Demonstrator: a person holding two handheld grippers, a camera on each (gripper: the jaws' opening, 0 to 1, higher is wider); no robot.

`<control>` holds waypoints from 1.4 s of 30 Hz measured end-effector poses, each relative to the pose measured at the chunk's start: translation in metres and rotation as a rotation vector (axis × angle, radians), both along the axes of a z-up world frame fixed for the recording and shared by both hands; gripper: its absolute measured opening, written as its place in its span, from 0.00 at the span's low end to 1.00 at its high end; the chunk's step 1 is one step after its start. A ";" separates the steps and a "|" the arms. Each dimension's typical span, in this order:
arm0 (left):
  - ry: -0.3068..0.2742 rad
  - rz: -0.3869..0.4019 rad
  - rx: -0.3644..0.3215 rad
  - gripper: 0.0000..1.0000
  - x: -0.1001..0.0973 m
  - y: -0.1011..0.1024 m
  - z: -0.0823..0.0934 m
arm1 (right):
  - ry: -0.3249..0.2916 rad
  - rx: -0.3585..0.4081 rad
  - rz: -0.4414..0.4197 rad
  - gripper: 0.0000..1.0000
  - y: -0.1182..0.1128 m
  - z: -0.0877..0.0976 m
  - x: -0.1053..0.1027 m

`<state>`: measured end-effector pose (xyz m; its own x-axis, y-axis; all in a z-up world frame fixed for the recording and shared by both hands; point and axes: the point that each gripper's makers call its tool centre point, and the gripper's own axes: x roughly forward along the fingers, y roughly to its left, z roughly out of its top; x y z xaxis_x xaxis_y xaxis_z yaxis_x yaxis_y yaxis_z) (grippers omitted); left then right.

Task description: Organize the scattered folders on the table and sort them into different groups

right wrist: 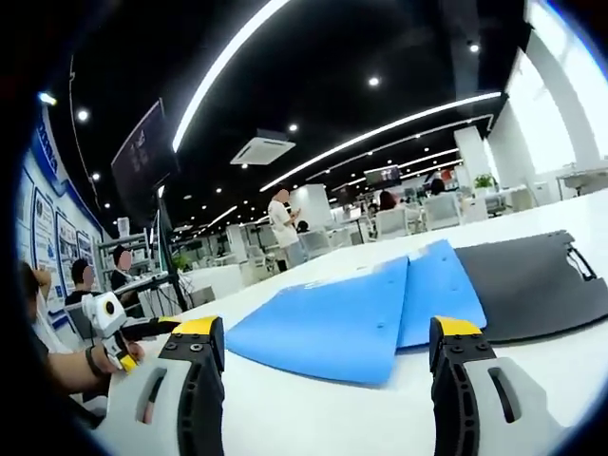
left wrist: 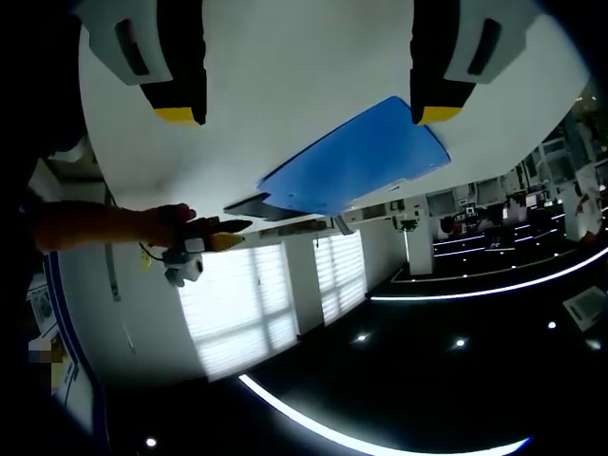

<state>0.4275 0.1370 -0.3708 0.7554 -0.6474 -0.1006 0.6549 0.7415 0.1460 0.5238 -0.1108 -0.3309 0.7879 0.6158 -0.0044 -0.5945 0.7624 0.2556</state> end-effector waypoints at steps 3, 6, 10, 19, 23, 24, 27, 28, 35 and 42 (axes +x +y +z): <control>-0.001 0.001 -0.002 0.89 0.000 0.000 0.000 | 0.004 0.059 -0.030 0.88 -0.007 -0.001 0.006; -0.001 0.001 -0.004 0.89 0.000 0.001 0.000 | 0.017 0.122 -0.059 0.88 -0.015 0.001 0.011; -0.001 0.000 -0.004 0.89 0.000 0.000 0.000 | 0.044 0.135 -0.077 0.87 -0.020 -0.002 0.016; -0.001 0.001 -0.008 0.89 0.000 0.001 0.001 | 0.093 0.198 -0.102 0.86 -0.029 -0.001 0.025; -0.002 0.000 -0.009 0.89 0.000 0.000 0.001 | 0.103 0.189 -0.096 0.85 -0.028 0.001 0.028; -0.002 0.001 -0.011 0.89 0.000 0.000 0.001 | 0.106 0.185 -0.094 0.85 -0.028 0.000 0.029; -0.003 0.001 -0.014 0.89 0.000 0.001 0.002 | 0.117 0.173 -0.085 0.84 -0.027 0.000 0.031; -0.003 0.001 -0.014 0.89 0.000 0.001 0.002 | 0.122 0.166 -0.082 0.84 -0.026 -0.001 0.032; -0.003 0.001 -0.014 0.89 0.000 0.001 0.002 | 0.140 0.155 -0.054 0.82 -0.021 -0.004 0.032; -0.004 0.001 -0.012 0.89 0.000 0.001 0.002 | 0.158 0.185 -0.041 0.82 -0.019 -0.006 0.033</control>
